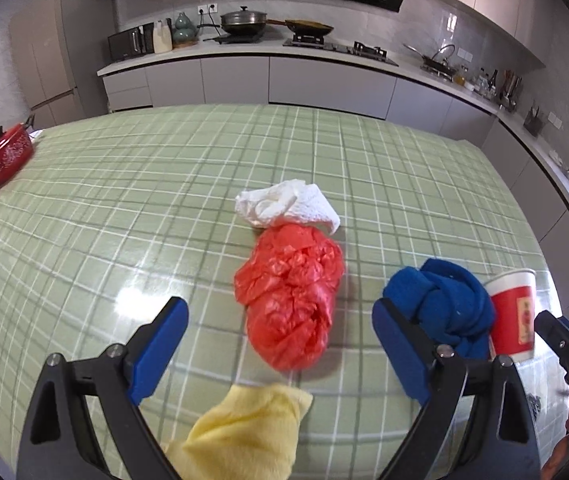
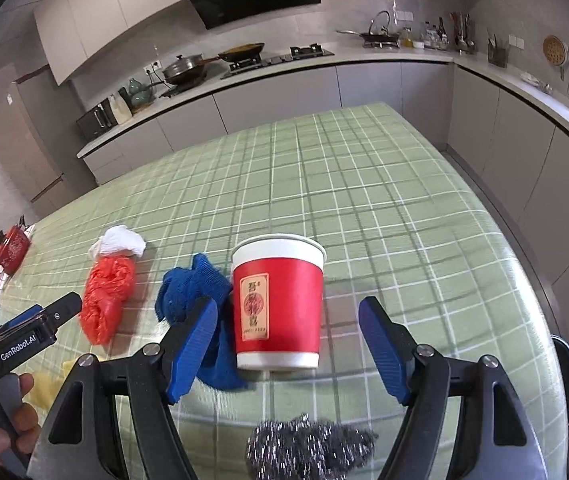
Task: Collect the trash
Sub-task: 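Grasp the red plastic bag with the left tool while the right tool grasps the red paper cup, then carry the red bag and red cup over the black bucket and open both tools, then move both tools back toward the remaining cloths and scrubber on the island, then grasp the yellow cloth with the left tool while the right tool grasps the steel scrubber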
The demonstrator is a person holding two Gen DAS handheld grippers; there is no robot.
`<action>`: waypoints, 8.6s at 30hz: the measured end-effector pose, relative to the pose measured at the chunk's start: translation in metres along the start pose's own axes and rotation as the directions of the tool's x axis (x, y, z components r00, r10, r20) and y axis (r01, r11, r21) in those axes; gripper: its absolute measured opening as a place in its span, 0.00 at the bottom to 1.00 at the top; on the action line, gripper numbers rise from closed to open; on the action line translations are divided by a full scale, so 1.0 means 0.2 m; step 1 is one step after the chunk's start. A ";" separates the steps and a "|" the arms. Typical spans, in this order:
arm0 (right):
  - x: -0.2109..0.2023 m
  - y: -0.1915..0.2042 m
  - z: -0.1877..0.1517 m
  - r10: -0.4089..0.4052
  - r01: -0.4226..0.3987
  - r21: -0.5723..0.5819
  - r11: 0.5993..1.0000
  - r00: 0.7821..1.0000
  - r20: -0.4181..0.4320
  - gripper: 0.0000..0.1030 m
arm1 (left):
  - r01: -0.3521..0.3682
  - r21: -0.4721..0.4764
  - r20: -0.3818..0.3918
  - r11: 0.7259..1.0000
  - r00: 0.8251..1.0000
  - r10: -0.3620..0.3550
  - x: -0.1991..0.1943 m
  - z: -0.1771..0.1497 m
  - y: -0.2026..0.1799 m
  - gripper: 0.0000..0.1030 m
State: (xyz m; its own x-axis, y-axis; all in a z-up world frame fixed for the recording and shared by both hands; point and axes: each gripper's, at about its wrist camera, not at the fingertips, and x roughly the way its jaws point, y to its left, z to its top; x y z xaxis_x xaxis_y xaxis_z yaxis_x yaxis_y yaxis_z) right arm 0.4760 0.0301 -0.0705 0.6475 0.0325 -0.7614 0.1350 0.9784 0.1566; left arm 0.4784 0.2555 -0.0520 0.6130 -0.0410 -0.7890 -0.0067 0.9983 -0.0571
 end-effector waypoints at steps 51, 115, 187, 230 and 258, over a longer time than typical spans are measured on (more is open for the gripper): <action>-0.47 -0.12 -0.10 0.020 -0.003 -0.098 0.995 0.984 0.175 0.56 | 0.106 0.114 0.198 0.988 0.972 -0.127 -0.48 -0.32 -0.40 0.40; -0.60 -2.39 -0.74 -0.008 0.011 0.036 0.999 0.995 -0.099 0.56 | 0.179 0.193 0.011 0.965 0.983 -0.185 -0.54 -1.24 -2.28 0.40; -0.98 -0.80 -0.56 -0.003 0.008 -0.041 0.999 0.992 0.129 0.76 | 0.089 0.065 0.078 0.994 0.993 -0.094 -0.82 -0.78 -0.88 0.87; -0.06 -0.01 -0.42 0.034 -0.035 -0.007 0.999 0.996 -0.084 0.69 | -0.030 0.008 0.005 1.000 1.000 0.030 -0.25 -0.32 0.21 0.87; -0.07 0.13 -0.43 0.100 -0.108 -0.090 0.990 0.991 -0.086 0.43 | 0.147 0.009 -0.070 0.989 0.987 -0.146 -0.14 -0.40 0.14 0.49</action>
State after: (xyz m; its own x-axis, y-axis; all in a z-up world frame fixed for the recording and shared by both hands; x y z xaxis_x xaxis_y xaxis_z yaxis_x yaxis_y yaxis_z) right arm 0.4062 0.0716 -0.1096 0.5910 0.1475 -0.7931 -0.0035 0.9836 0.1803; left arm 0.3974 0.2807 -0.0800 0.5504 -0.1890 -0.8132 0.0905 0.9818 -0.1669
